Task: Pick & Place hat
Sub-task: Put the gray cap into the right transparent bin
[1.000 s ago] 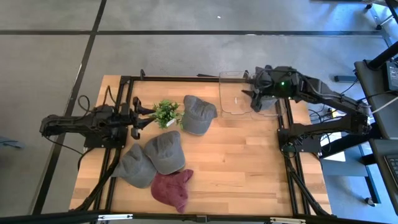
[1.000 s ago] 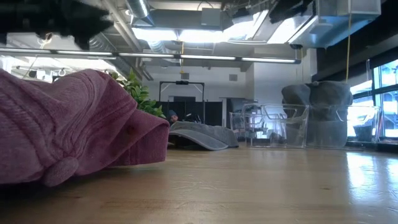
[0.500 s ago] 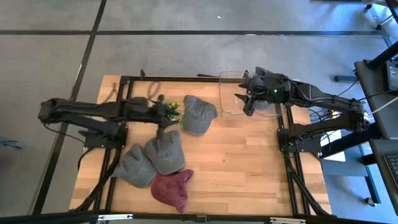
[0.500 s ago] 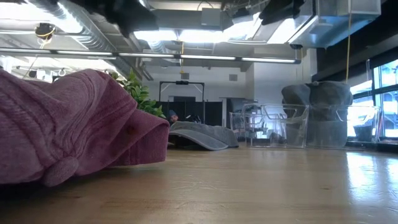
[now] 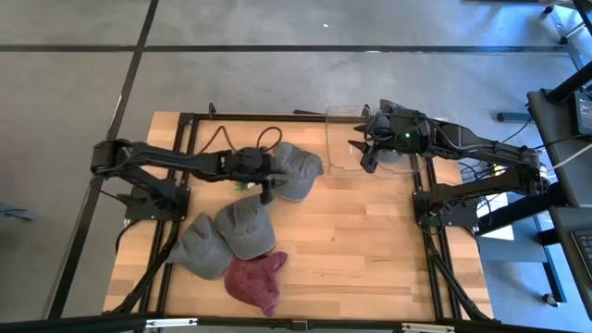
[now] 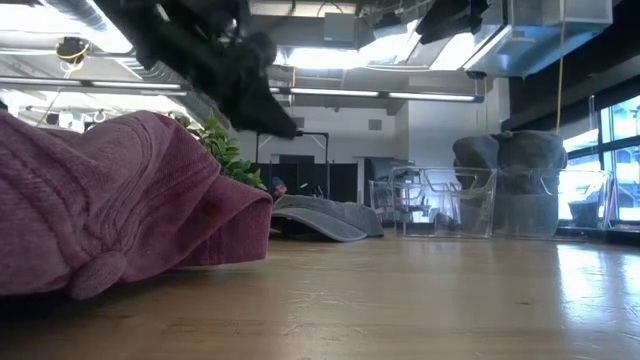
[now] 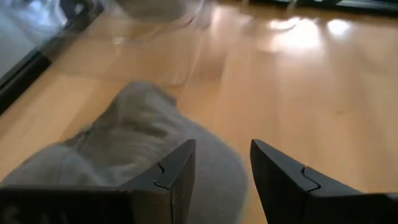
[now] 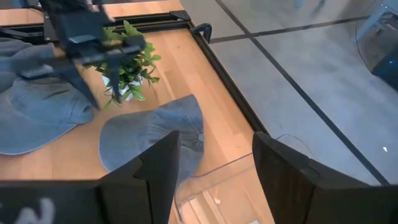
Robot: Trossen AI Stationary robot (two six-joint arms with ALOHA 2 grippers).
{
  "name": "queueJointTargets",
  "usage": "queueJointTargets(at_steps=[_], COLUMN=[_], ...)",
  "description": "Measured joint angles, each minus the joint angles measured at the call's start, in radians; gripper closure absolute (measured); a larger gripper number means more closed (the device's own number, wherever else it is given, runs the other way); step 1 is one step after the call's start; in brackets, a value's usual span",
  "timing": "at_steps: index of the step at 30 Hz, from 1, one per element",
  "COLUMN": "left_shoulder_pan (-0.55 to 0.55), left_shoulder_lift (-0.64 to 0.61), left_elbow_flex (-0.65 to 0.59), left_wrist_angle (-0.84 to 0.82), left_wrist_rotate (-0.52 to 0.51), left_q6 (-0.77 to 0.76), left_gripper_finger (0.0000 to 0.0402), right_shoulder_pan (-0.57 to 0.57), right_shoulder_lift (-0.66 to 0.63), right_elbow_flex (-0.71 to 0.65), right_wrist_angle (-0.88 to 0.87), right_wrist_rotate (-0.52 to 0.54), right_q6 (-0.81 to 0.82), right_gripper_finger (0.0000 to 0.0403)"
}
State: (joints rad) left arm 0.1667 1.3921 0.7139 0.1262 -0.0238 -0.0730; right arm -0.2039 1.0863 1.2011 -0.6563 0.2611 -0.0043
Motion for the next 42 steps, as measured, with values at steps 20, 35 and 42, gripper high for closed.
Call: queueJointTargets(at_steps=[20, 35, 42], left_shoulder_pan=[0.099, 0.143, 0.133], left_shoulder_lift=[0.291, 0.292, 0.294], left_elbow_flex=[0.191, 0.190, 0.190], left_wrist_angle=[0.013, -0.077, -0.083], left_wrist_rotate=[0.018, 0.017, 0.018], left_q6=[0.189, 0.076, 0.095], left_gripper_finger=[0.0253, 0.0165, 0.0169], right_shoulder_pan=[0.000, -0.001, -0.001], right_shoulder_lift=[0.000, 0.000, 0.000], right_elbow_flex=[0.000, 0.000, 0.000], right_wrist_angle=[-0.039, -0.054, -0.054], right_wrist_rotate=[0.000, 0.006, 0.007], right_q6=[-0.001, -0.004, -0.004], right_gripper_finger=[0.0202, 0.0202, 0.0202])
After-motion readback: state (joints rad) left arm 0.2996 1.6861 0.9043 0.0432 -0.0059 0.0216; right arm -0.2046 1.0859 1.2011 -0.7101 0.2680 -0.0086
